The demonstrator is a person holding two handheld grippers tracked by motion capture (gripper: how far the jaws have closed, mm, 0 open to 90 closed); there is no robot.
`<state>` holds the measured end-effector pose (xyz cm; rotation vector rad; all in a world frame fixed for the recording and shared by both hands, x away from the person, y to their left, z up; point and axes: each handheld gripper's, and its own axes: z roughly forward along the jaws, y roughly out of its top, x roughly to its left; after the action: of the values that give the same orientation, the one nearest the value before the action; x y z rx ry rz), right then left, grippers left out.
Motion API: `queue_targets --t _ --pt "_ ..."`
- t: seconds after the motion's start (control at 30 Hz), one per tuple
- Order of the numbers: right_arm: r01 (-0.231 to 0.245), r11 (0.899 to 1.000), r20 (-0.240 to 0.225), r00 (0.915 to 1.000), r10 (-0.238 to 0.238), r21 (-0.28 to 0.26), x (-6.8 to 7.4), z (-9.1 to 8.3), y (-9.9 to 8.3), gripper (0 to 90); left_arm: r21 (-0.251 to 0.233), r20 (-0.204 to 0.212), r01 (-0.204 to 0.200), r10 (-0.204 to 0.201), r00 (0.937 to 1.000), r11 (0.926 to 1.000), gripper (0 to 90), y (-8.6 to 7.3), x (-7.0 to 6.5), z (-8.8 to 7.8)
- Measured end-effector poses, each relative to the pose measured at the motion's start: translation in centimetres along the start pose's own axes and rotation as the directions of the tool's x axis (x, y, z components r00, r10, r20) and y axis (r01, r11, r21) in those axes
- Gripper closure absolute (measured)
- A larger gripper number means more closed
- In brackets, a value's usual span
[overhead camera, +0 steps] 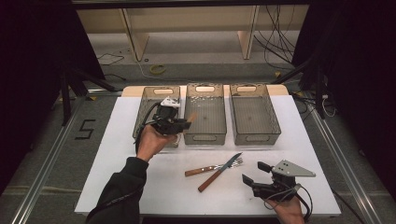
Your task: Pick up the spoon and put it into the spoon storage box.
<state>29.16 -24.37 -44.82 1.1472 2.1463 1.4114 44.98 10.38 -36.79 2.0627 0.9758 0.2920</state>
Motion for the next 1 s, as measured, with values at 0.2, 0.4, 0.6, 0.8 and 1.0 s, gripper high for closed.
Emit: queue_targets --t 0.2,0.4,0.6,0.8,1.0 --pt "-0.002 1.0 0.0 1.0 0.002 -0.002 0.0 0.0 0.0 23.3 -0.005 0.0 -0.009 0.009 1.0 0.9999 76.2 1.3 -0.2 0.9" --pt "-0.001 1.0 -0.001 1.0 0.001 -0.002 0.0 -0.1 0.0 23.3 -0.012 -0.001 -0.007 0.007 1.0 0.9999 76.1 2.3 -0.1 2.0" --pt "-0.003 1.0 0.0 1.0 0.003 -0.002 0.0 -0.1 0.0 23.3 -0.019 -0.017 0.016 -0.017 0.9997 0.9997 76.1 3.1 0.7 3.2" --pt "-0.002 1.0 -0.001 1.0 0.002 -0.002 0.0 0.0 0.0 23.3 -0.018 -0.032 0.032 -0.033 0.9989 0.9993 76.1 3.2 1.4 4.4" --pt "-0.004 1.0 -0.004 1.0 0.004 -0.004 0.0 0.0 0.0 23.3 -0.027 -0.043 0.048 -0.049 0.9978 0.9985 76.0 3.5 1.8 5.7"
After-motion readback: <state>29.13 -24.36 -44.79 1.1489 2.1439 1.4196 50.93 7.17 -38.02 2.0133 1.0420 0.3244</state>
